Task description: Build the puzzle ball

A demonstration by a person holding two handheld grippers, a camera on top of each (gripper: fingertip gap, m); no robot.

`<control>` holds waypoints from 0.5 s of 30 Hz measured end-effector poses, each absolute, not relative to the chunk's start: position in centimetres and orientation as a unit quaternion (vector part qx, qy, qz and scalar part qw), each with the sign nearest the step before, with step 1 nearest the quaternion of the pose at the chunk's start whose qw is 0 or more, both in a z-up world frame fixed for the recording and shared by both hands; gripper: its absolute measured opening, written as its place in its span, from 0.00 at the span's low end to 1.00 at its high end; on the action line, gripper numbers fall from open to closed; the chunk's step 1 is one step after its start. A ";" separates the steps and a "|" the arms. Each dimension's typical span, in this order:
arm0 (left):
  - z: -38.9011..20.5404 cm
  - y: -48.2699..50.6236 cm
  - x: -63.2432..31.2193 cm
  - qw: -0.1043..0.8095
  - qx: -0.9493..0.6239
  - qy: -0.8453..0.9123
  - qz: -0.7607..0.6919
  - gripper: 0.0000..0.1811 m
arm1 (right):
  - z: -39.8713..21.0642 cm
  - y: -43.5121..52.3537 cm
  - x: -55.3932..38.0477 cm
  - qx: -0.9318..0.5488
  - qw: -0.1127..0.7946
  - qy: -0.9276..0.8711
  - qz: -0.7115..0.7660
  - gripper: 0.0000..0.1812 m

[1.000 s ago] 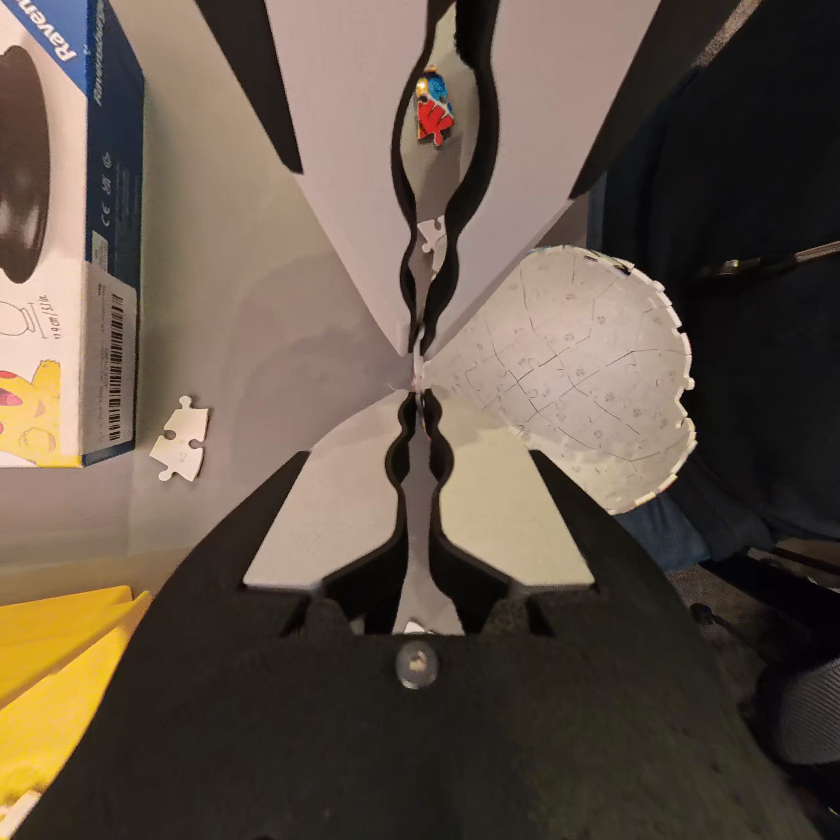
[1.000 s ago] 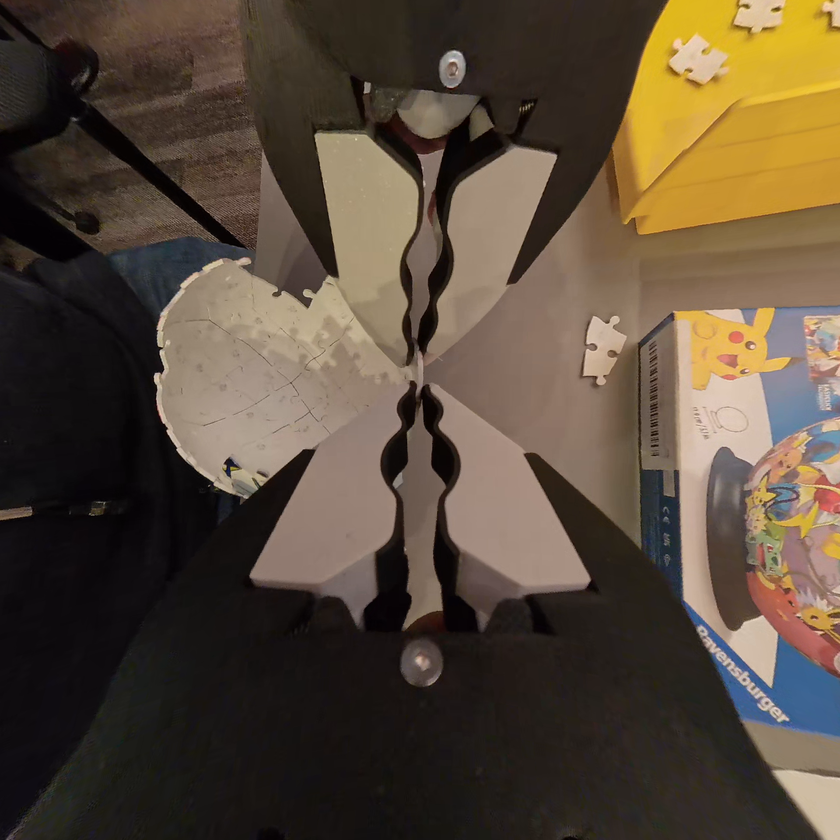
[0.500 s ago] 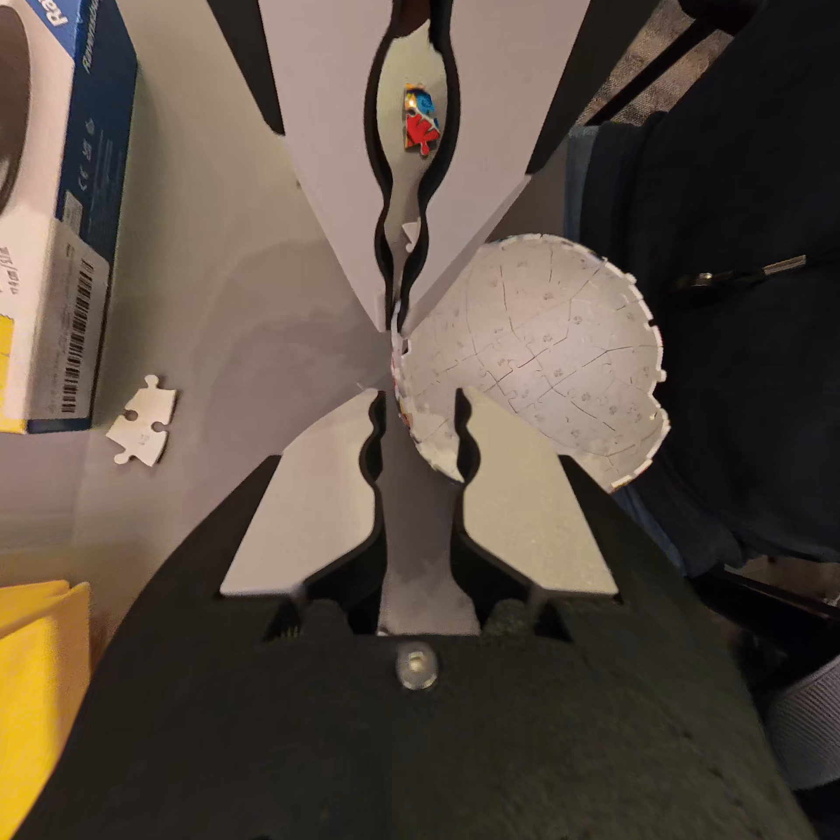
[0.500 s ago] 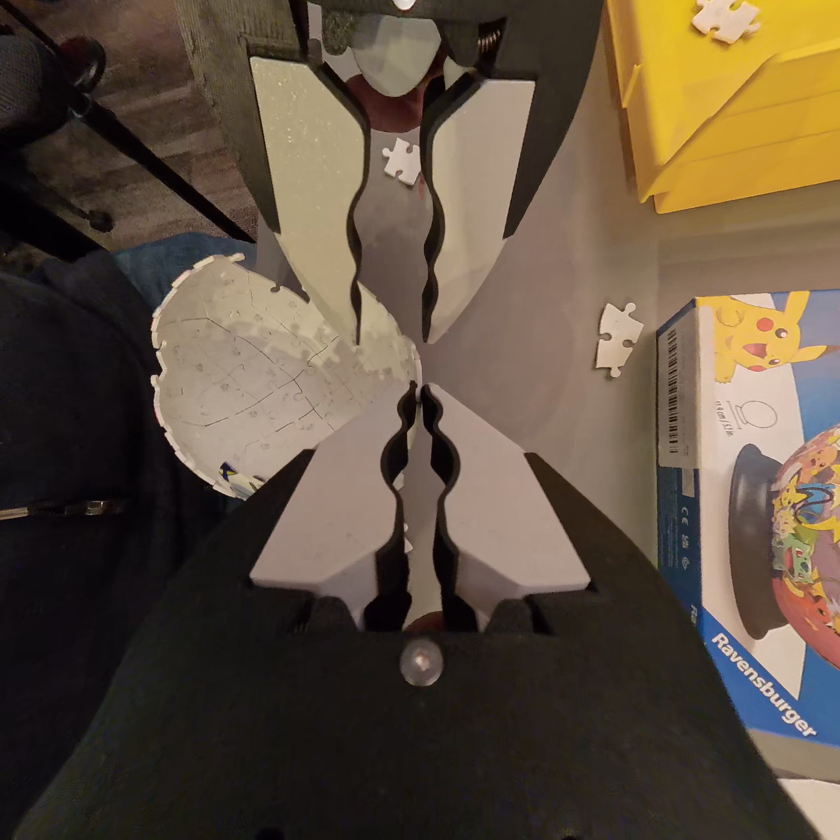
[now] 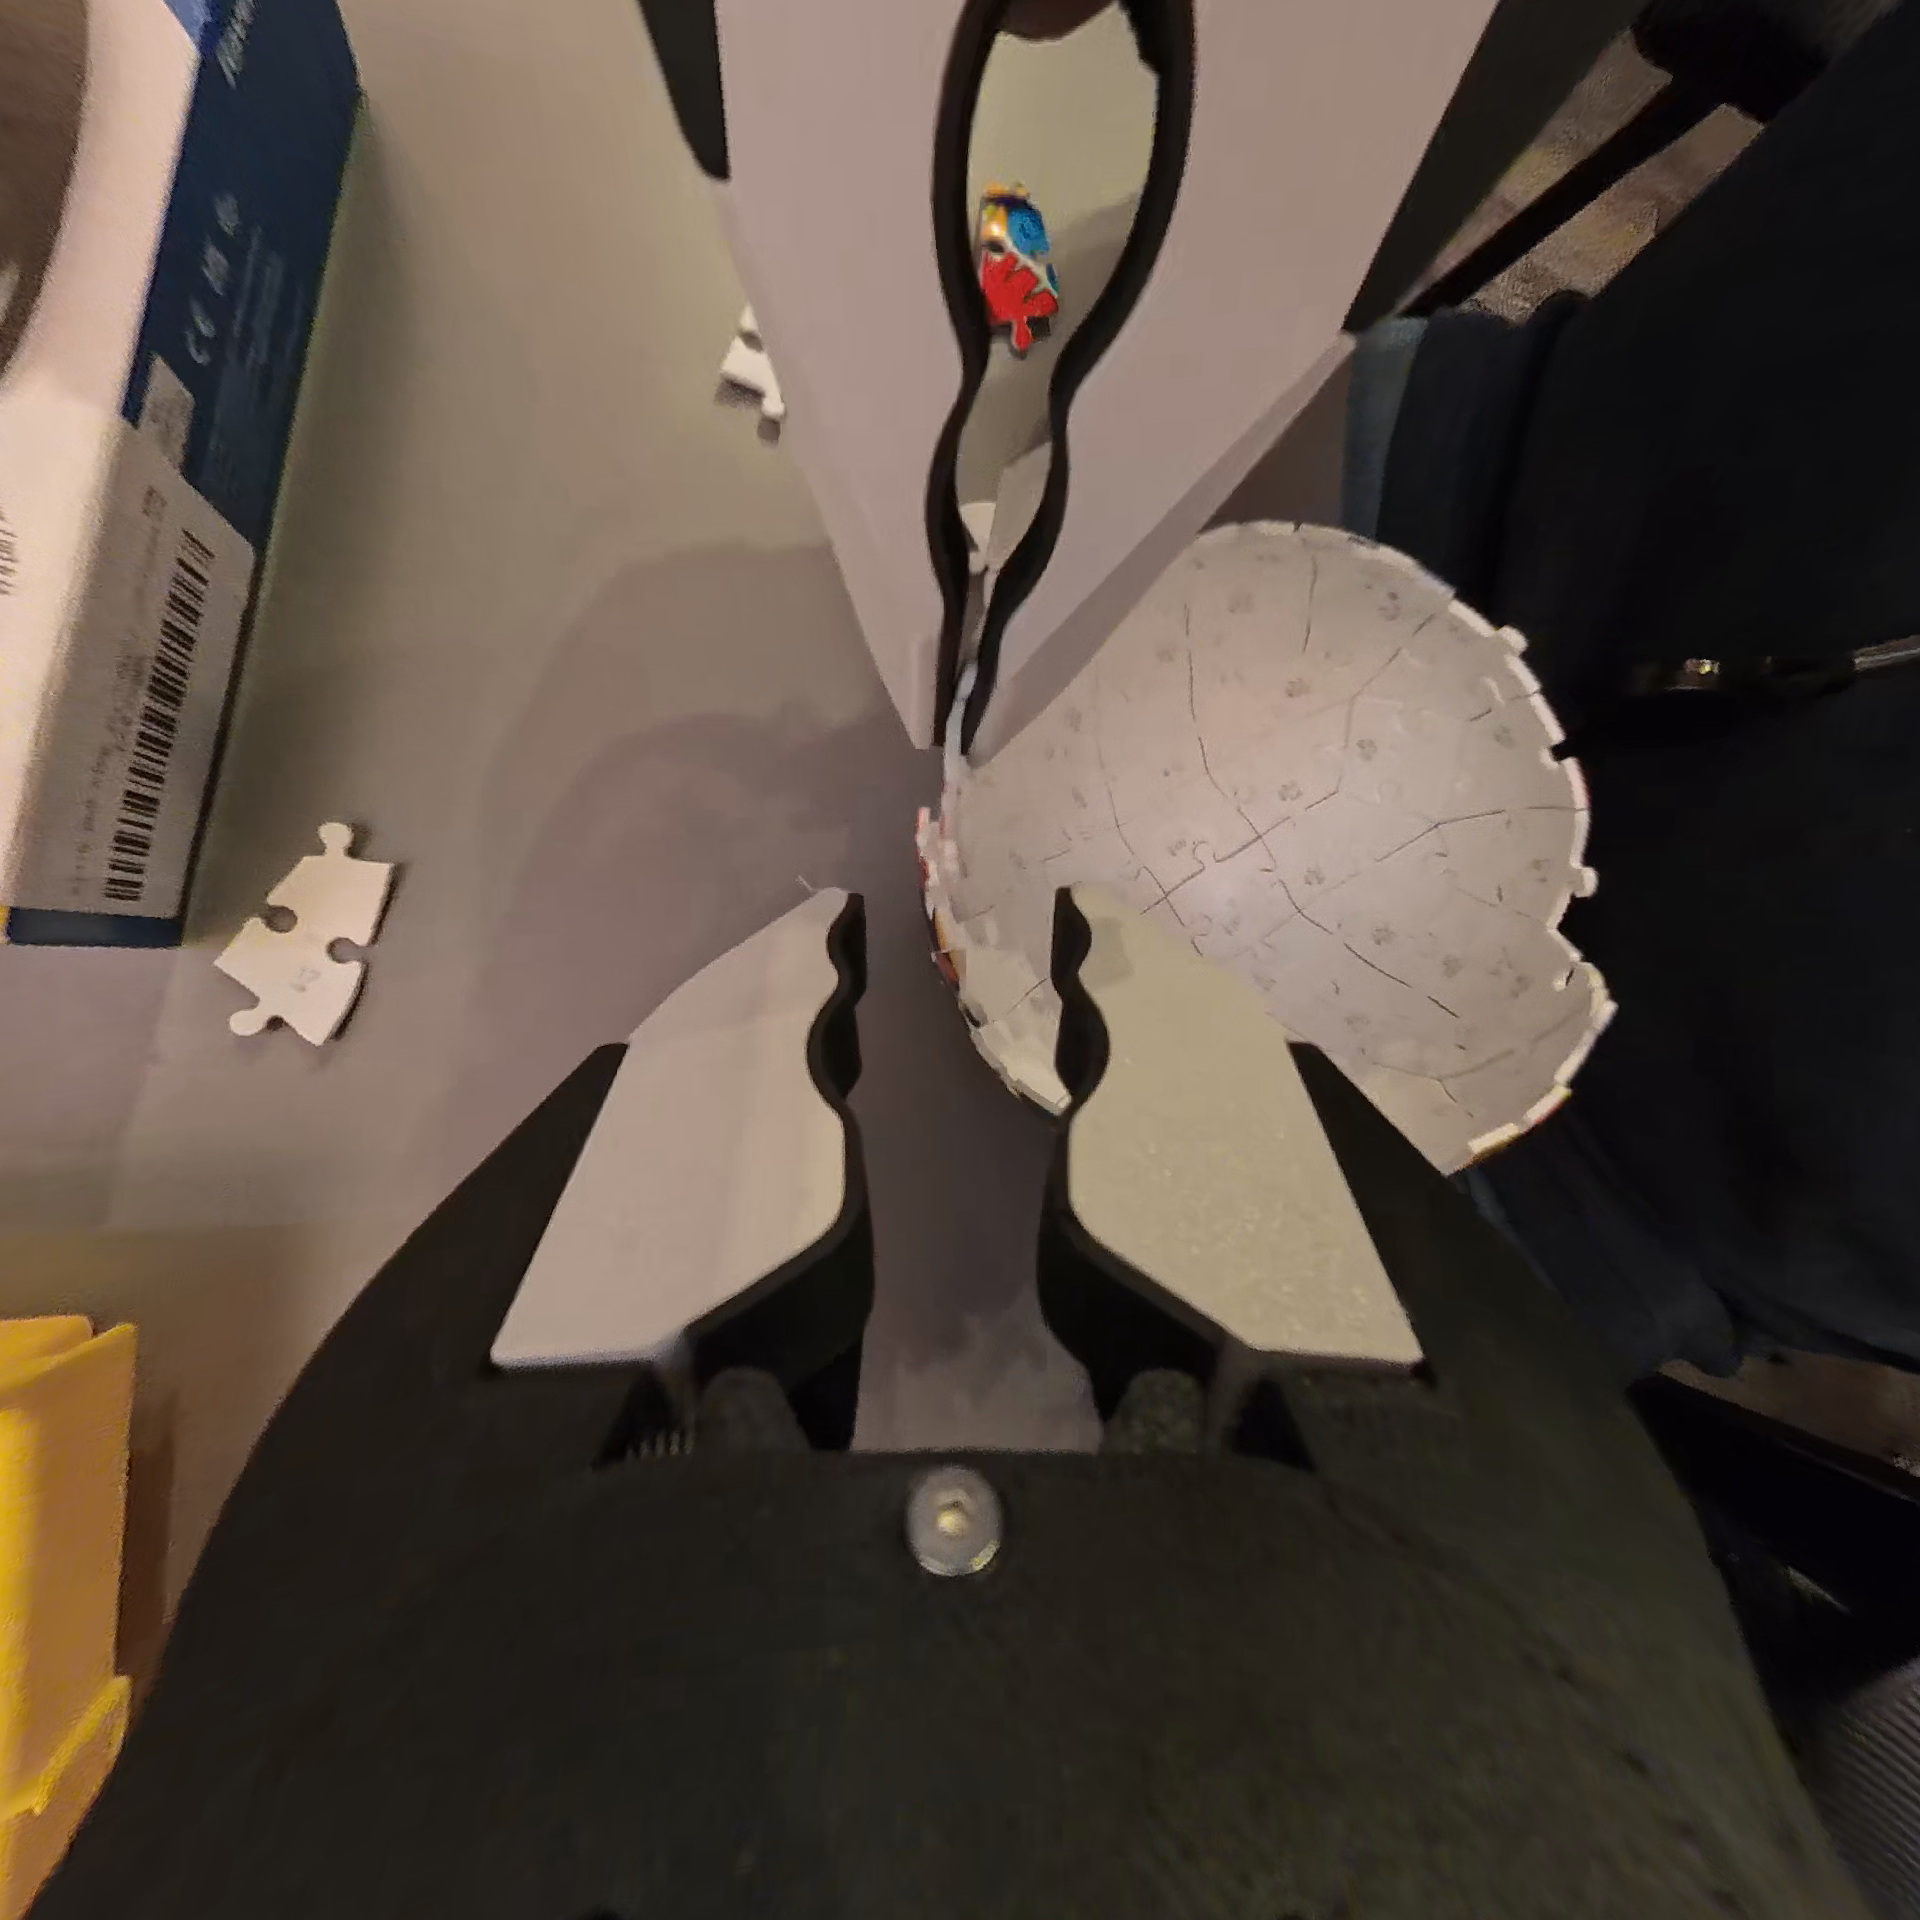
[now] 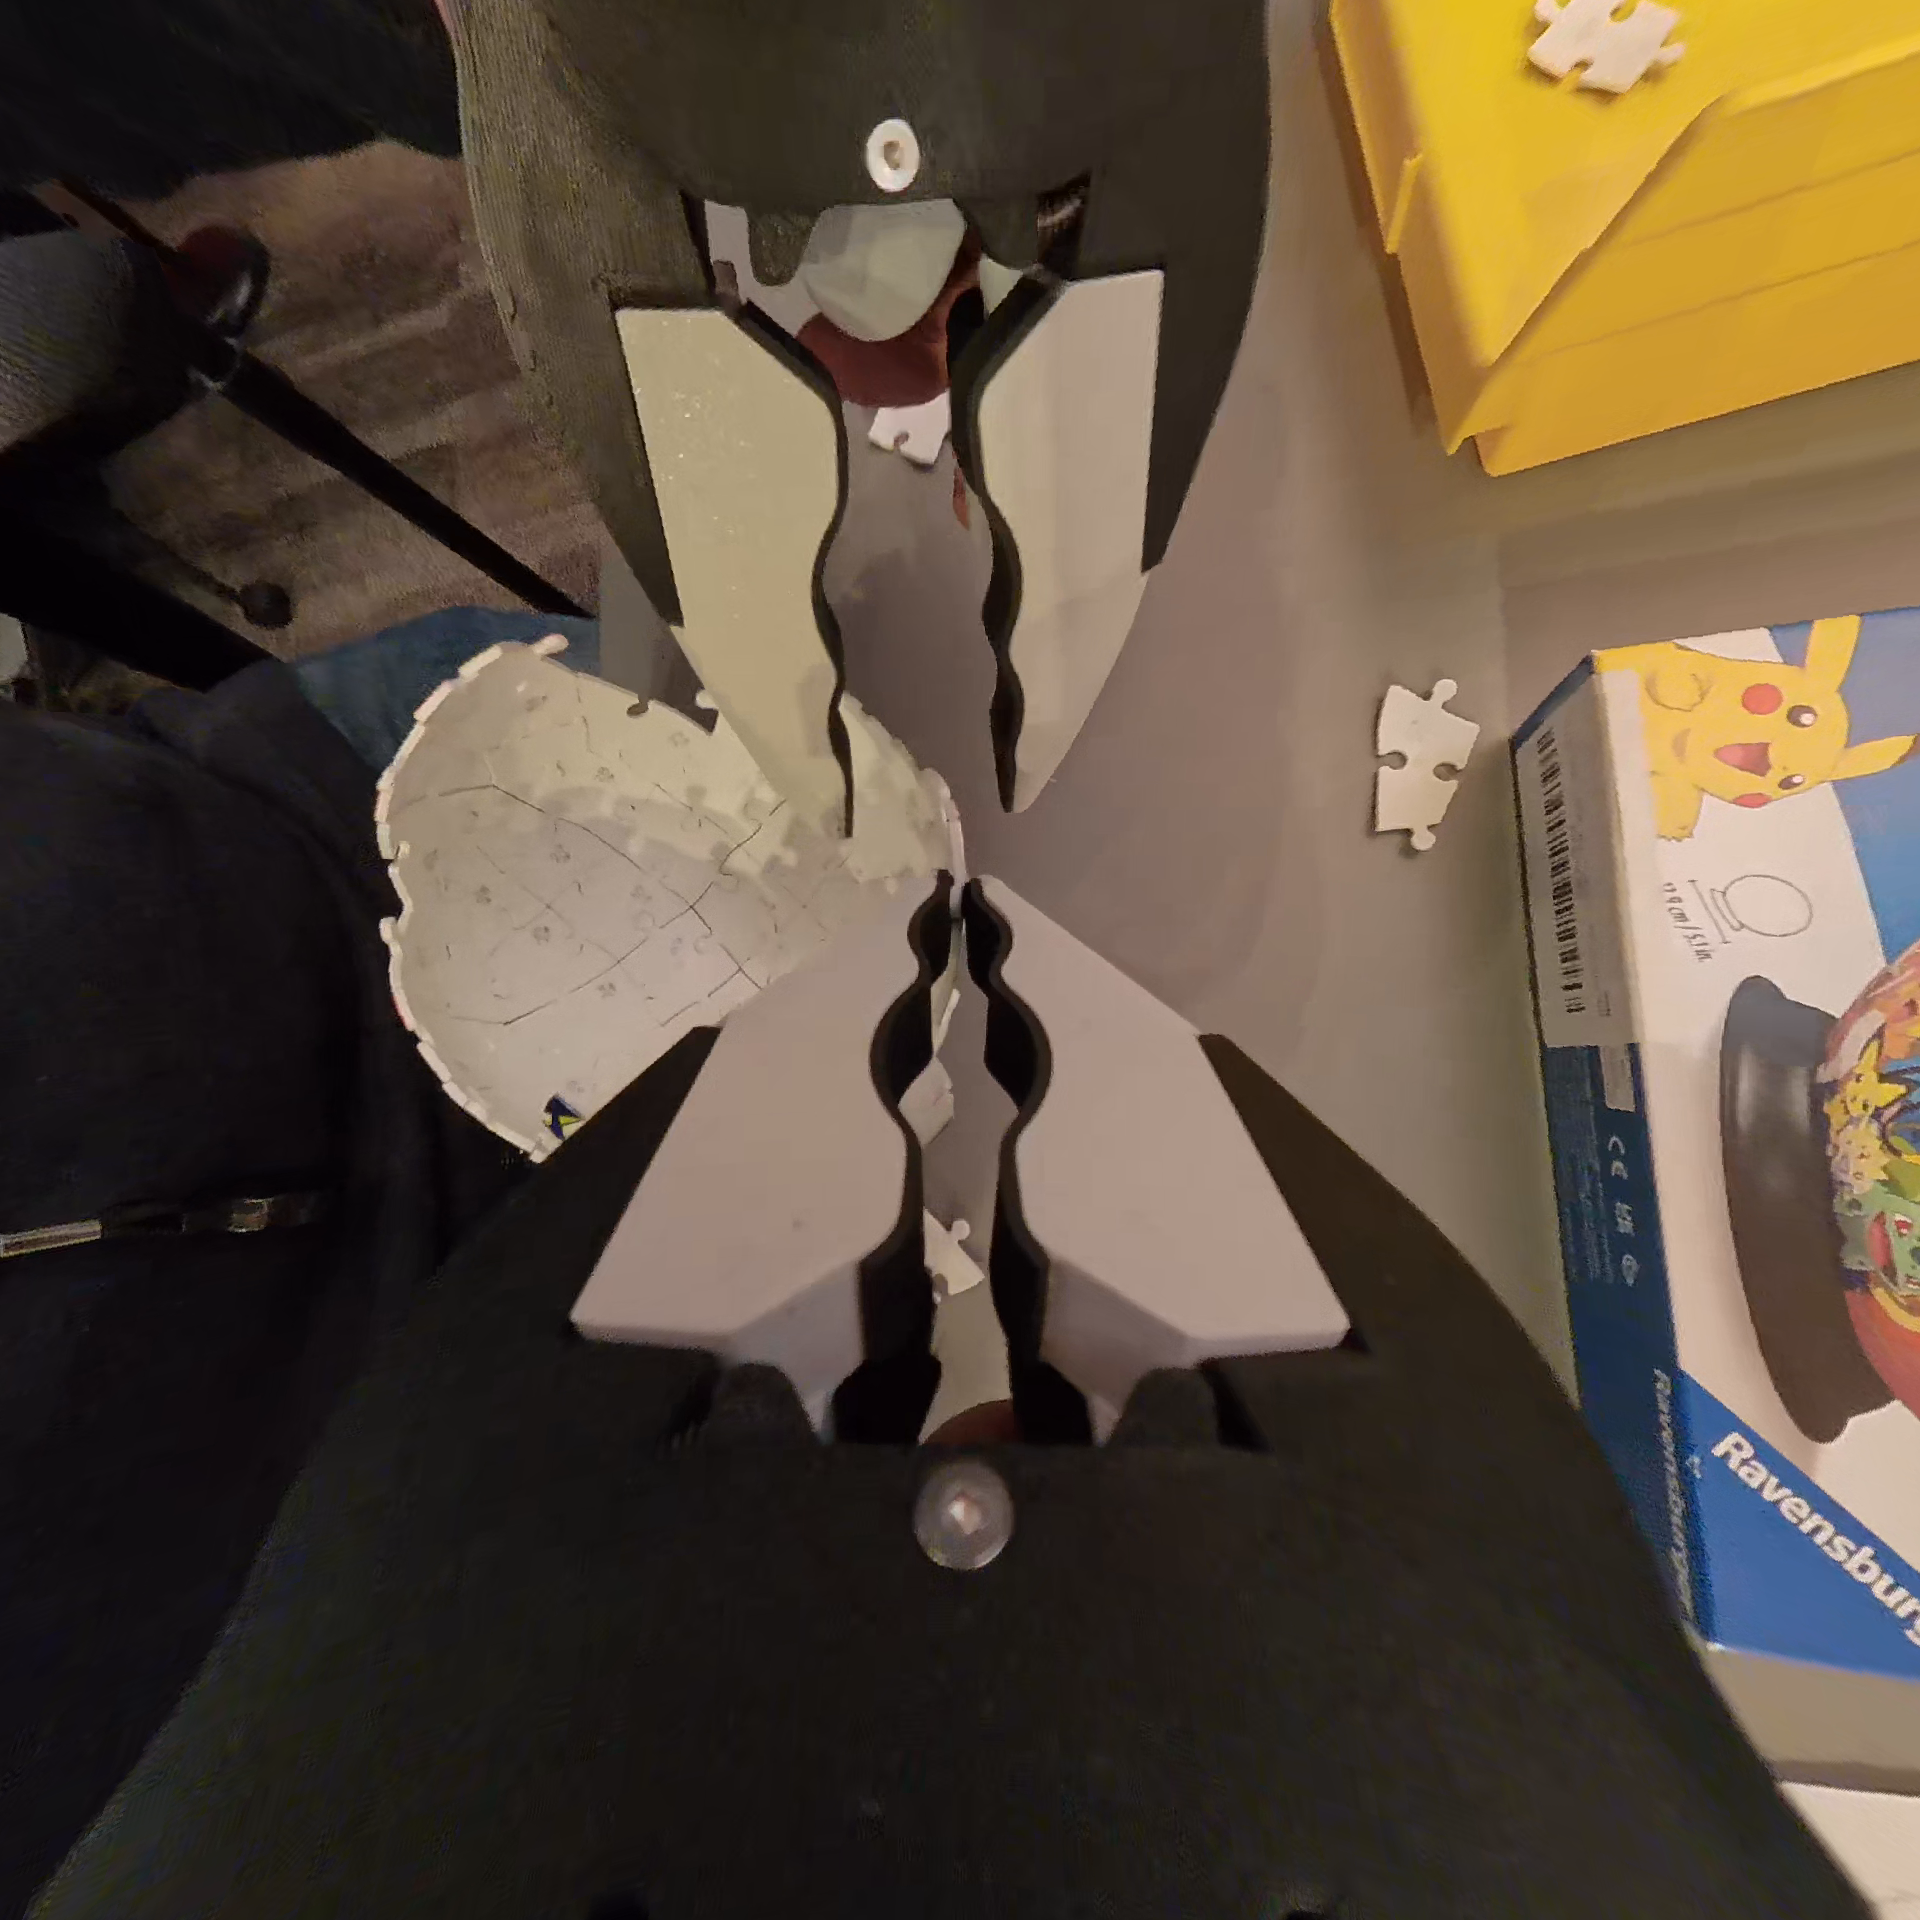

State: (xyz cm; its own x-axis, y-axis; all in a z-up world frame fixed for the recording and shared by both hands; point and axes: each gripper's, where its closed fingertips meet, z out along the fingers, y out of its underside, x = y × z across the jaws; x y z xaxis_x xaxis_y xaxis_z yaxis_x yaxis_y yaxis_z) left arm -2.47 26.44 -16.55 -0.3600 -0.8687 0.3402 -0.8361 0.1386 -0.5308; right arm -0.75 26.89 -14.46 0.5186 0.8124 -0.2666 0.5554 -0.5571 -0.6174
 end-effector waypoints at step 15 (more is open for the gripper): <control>-14.9 27.6 -1.8 0.095 -0.563 0.747 -0.341 0.19 | -13.0 27.3 0.2 -0.831 0.250 -0.411 0.279 0.00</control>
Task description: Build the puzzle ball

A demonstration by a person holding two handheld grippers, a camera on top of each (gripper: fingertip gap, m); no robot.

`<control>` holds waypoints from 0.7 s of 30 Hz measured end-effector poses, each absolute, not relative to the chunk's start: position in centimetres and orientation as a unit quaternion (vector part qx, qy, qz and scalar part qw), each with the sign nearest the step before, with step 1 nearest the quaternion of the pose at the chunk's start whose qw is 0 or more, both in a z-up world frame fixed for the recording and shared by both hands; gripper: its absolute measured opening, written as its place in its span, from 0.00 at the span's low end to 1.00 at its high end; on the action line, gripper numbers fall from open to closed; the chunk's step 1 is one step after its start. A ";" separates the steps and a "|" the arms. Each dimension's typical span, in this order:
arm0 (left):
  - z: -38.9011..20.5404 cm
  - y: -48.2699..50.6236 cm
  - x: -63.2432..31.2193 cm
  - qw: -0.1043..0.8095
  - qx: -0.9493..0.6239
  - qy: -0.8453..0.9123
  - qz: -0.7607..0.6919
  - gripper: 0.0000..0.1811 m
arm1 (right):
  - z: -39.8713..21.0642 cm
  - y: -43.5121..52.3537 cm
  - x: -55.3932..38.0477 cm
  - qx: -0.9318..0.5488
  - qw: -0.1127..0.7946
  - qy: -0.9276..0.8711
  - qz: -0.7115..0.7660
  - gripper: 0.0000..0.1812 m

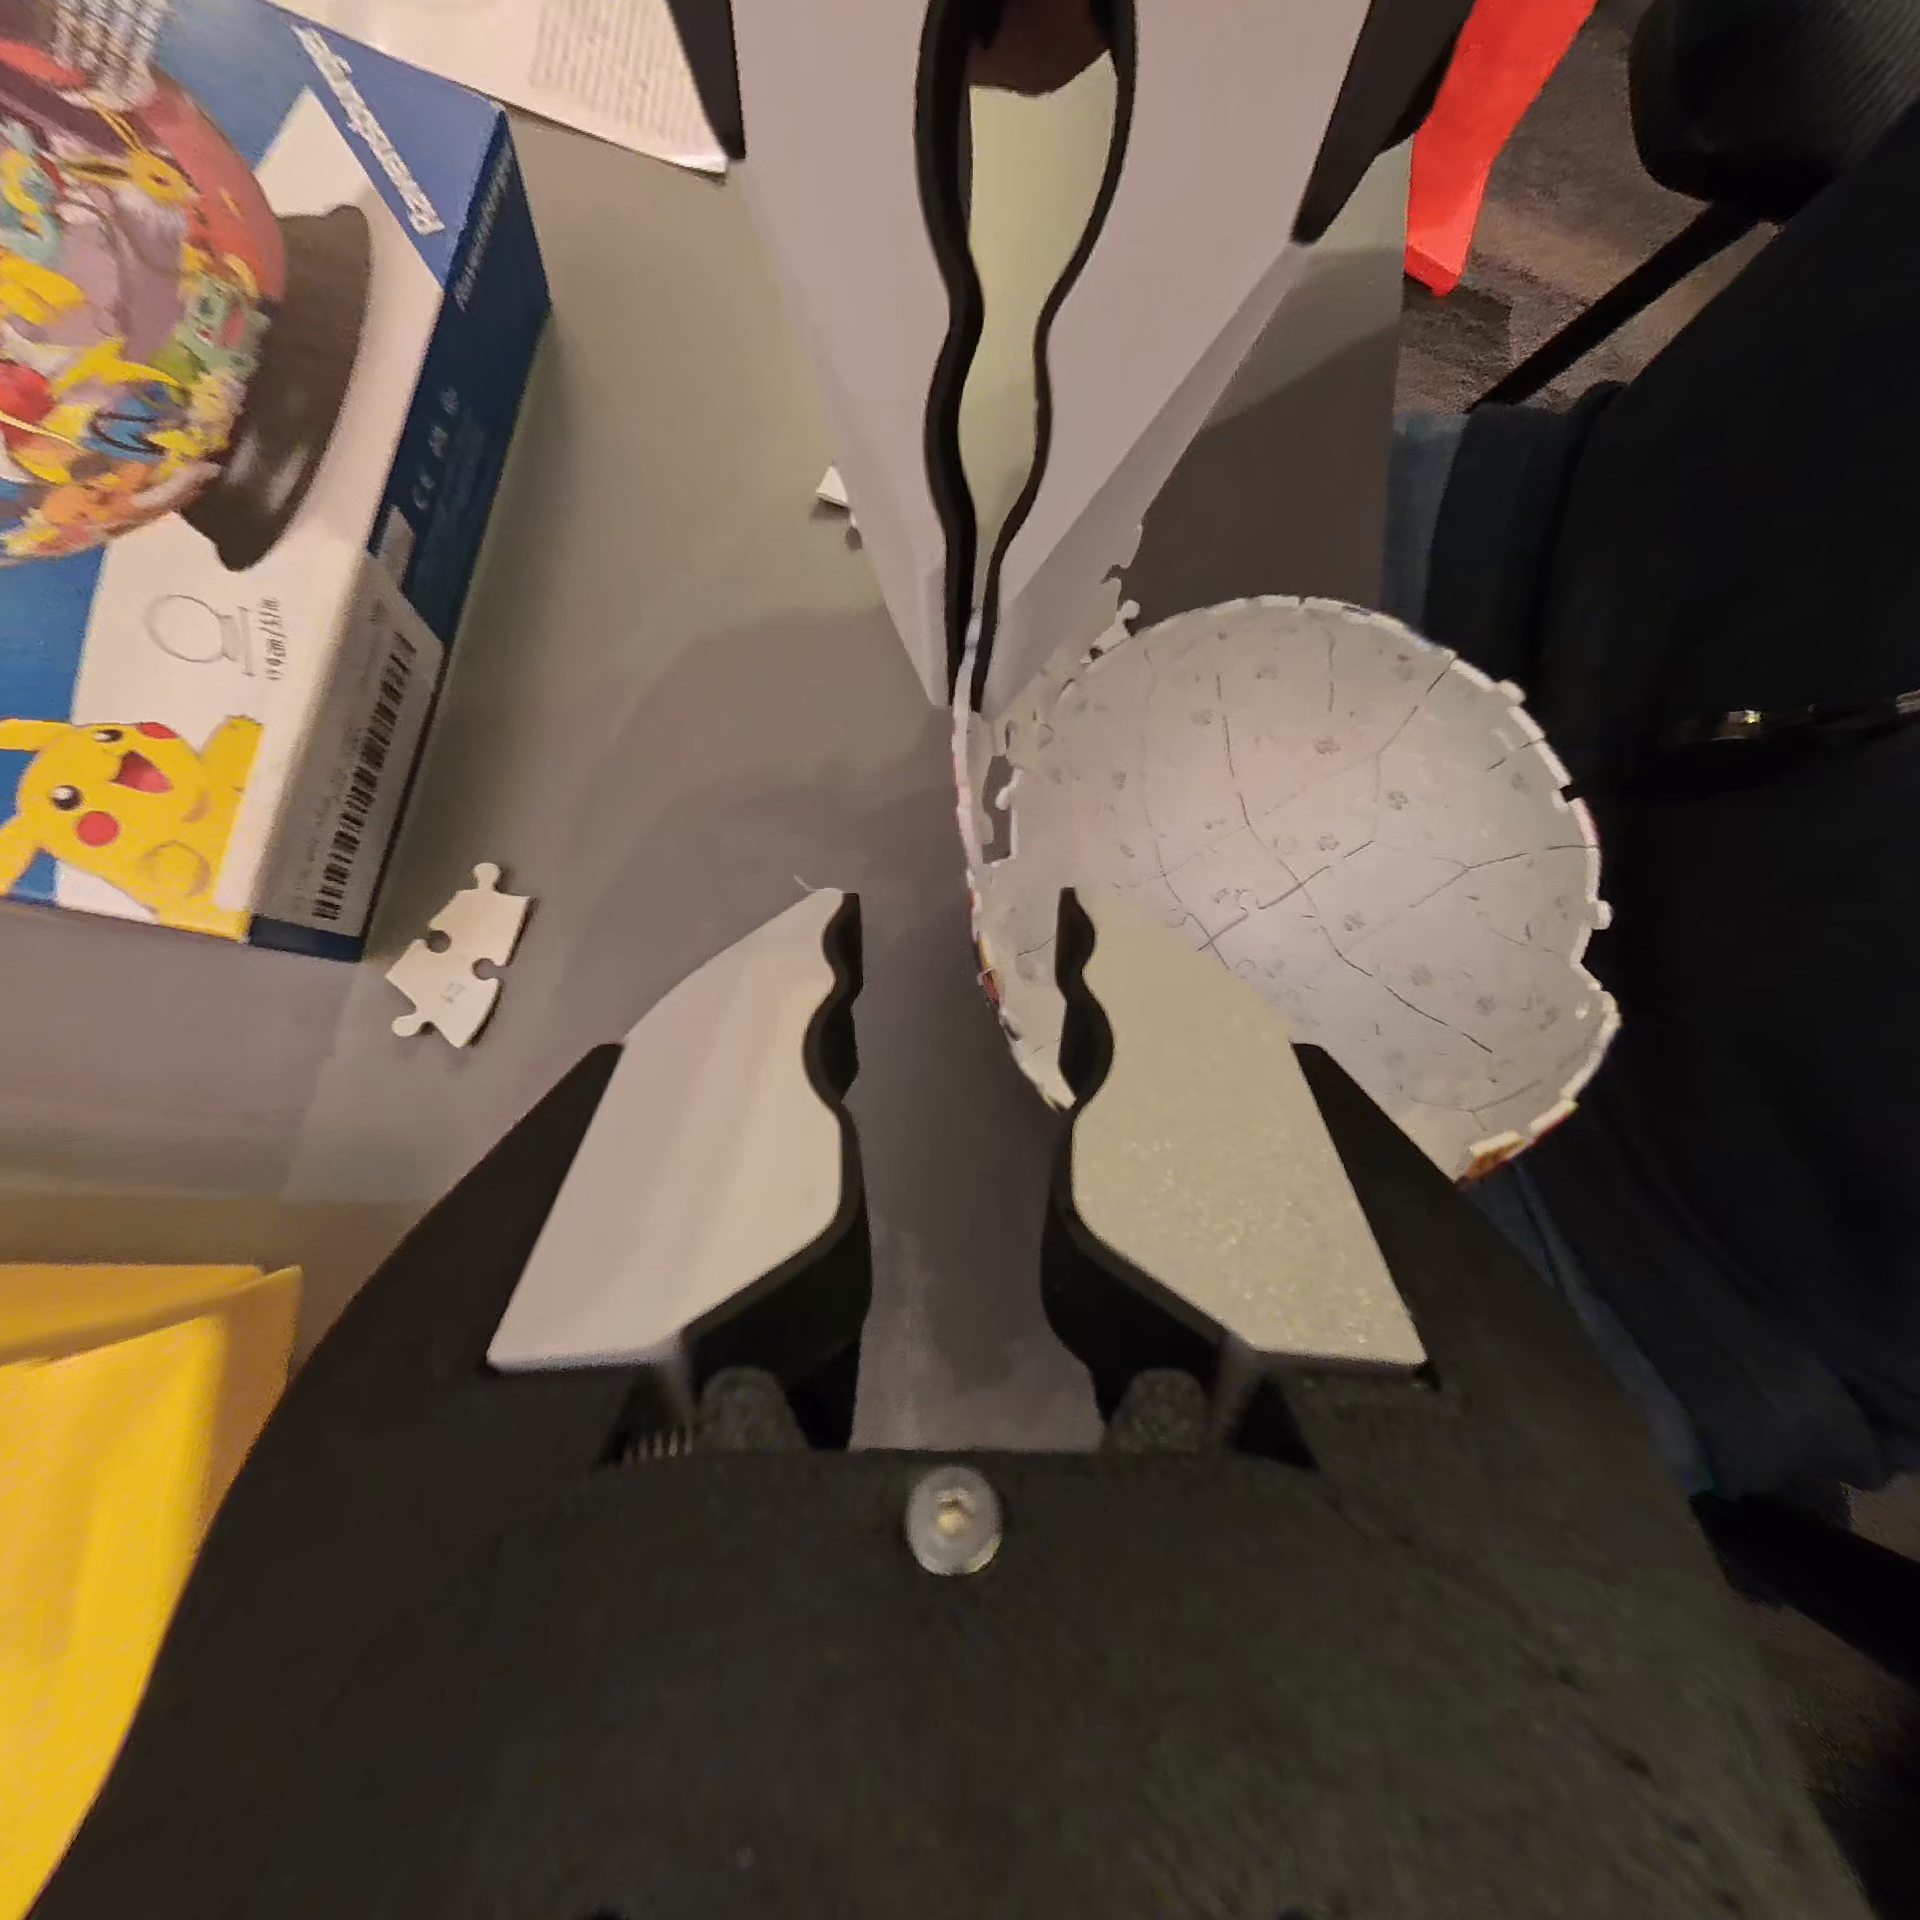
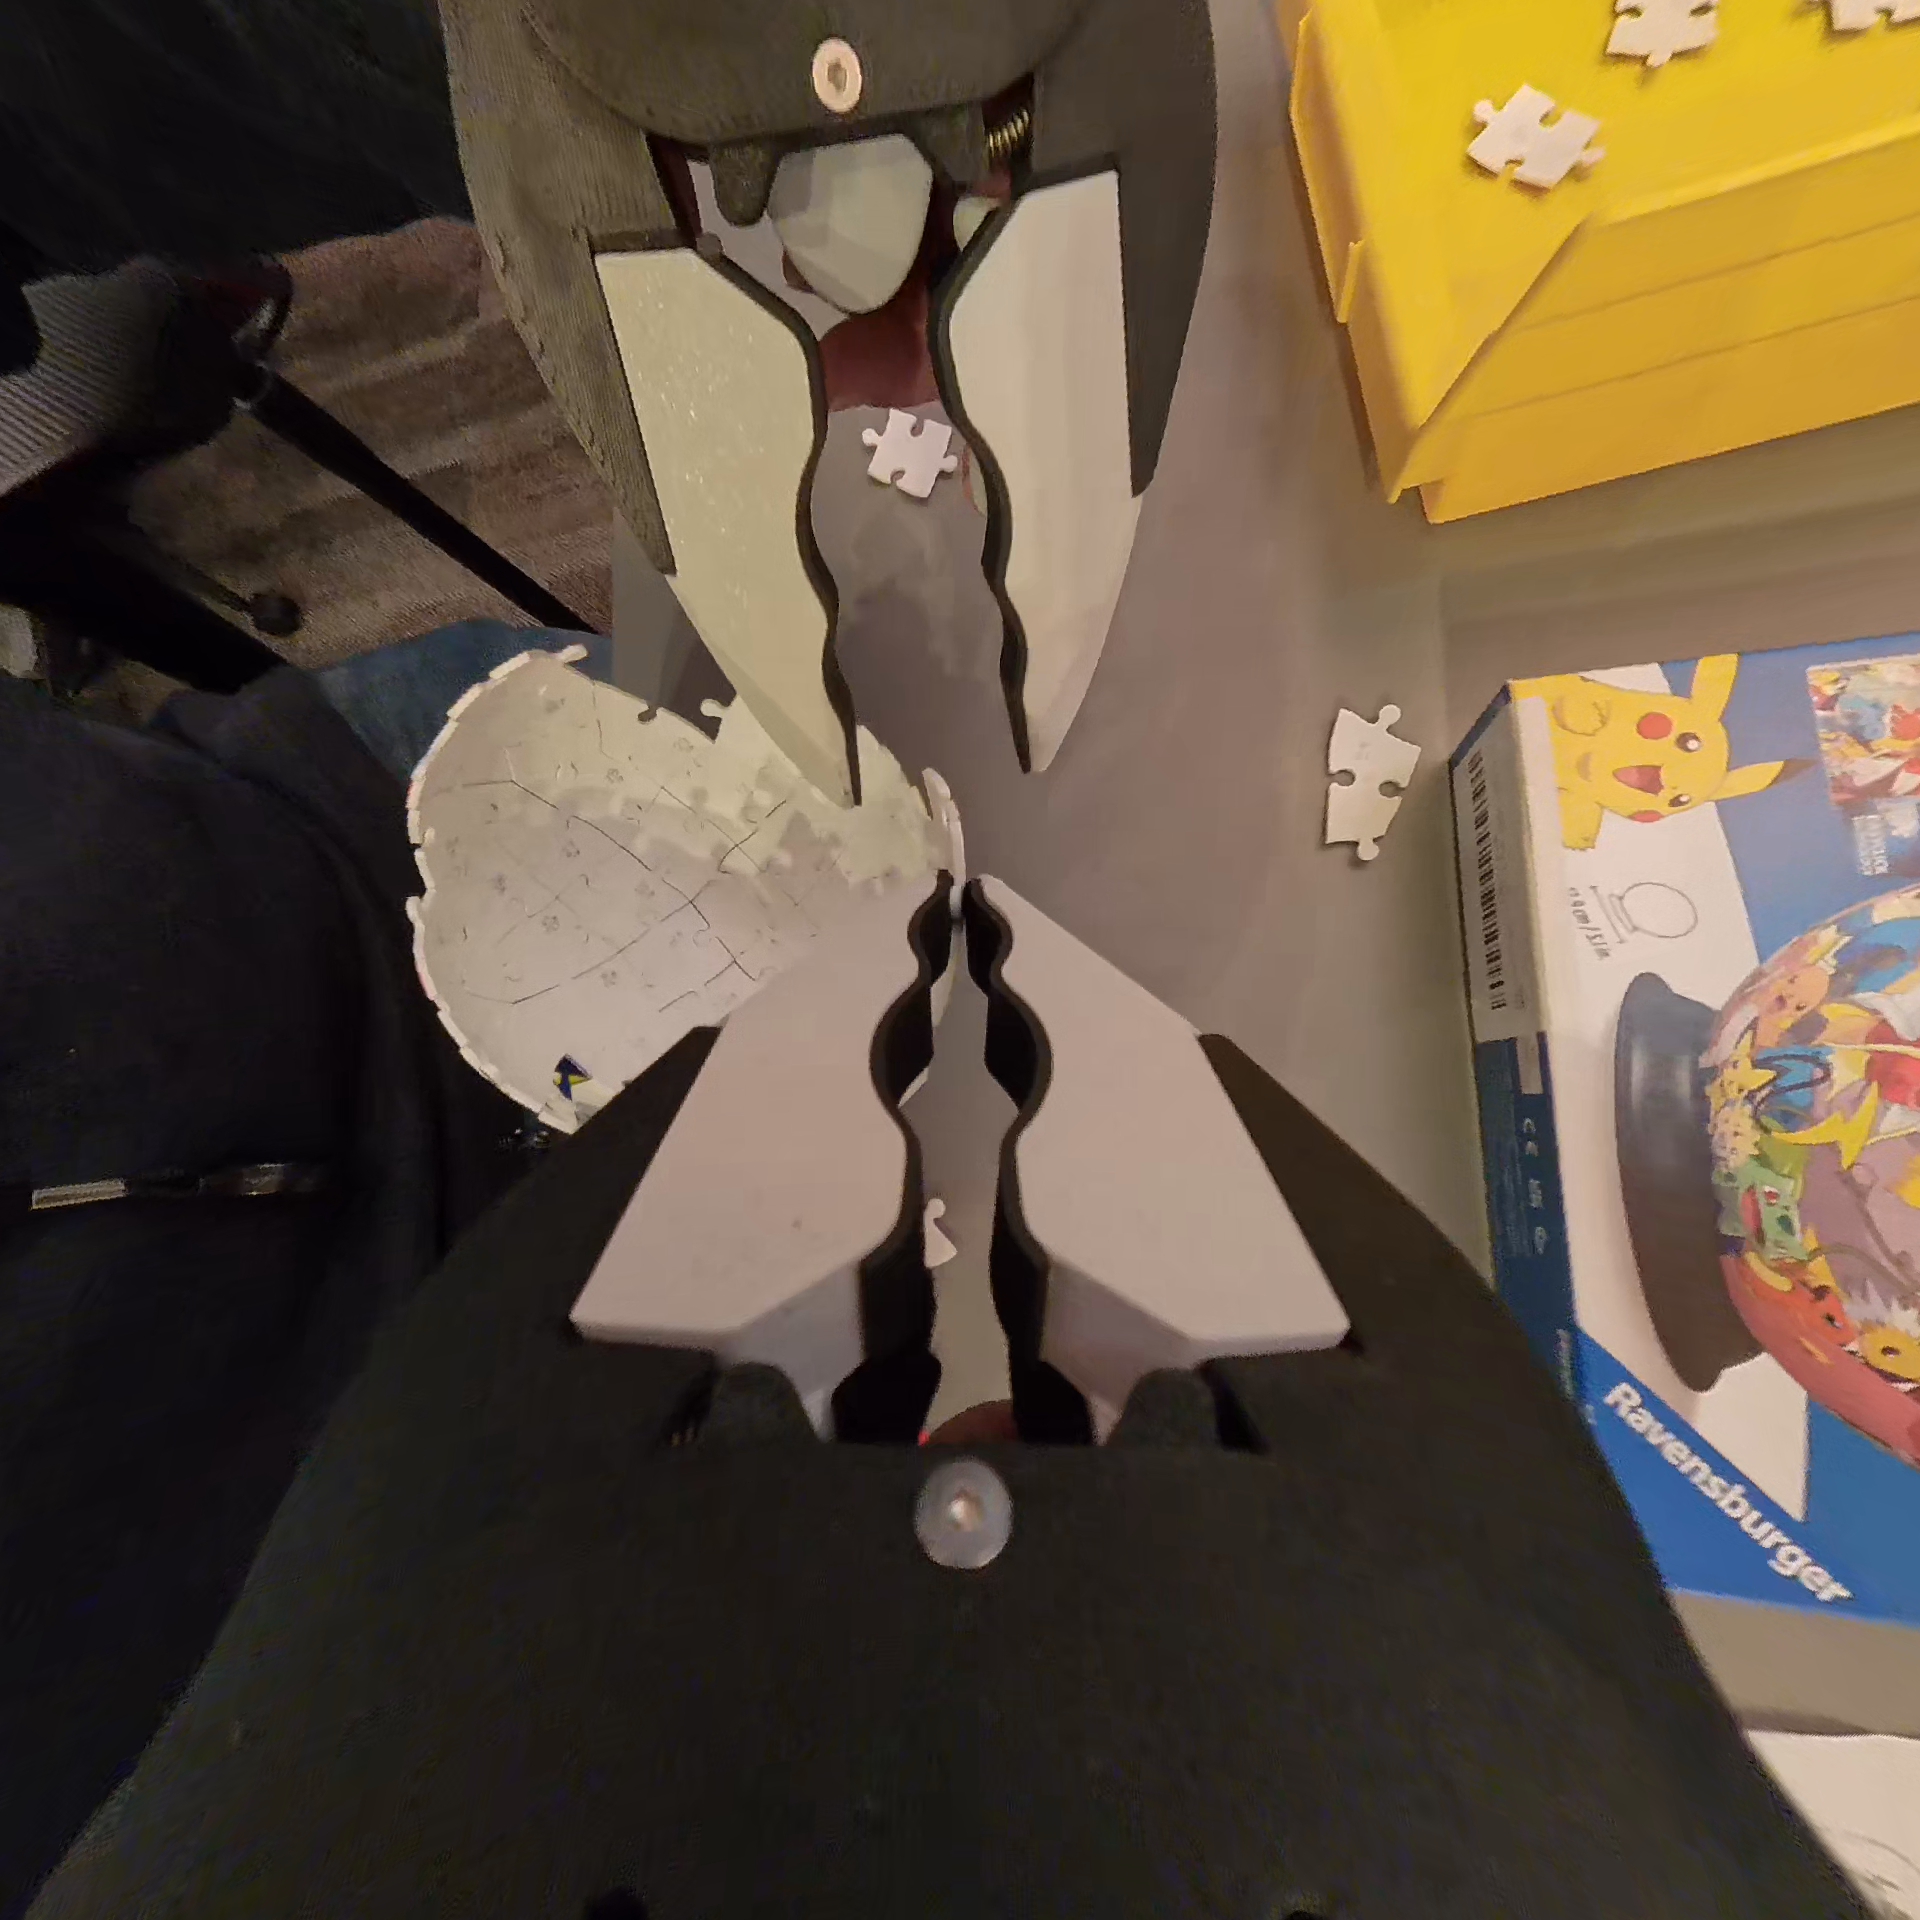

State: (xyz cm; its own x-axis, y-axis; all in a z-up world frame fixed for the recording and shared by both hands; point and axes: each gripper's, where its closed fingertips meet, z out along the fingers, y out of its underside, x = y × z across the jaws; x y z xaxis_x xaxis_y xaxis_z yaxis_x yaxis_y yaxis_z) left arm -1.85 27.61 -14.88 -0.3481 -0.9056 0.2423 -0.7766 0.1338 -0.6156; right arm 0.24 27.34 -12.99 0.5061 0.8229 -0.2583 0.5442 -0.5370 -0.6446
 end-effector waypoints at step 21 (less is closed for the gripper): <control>-12.9 28.1 -1.2 0.164 -0.567 0.710 -0.385 0.12 | -12.3 27.8 -0.6 -0.823 0.226 -0.398 0.336 0.00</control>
State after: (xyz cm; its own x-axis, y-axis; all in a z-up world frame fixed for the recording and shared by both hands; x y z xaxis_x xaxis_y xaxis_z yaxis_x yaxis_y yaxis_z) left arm -1.21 28.05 -12.92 -0.3036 -0.9309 0.2030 -0.6782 0.0615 -0.7323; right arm -0.56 27.78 -12.26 0.4571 0.8072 -0.3734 0.5029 -0.5809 -0.6400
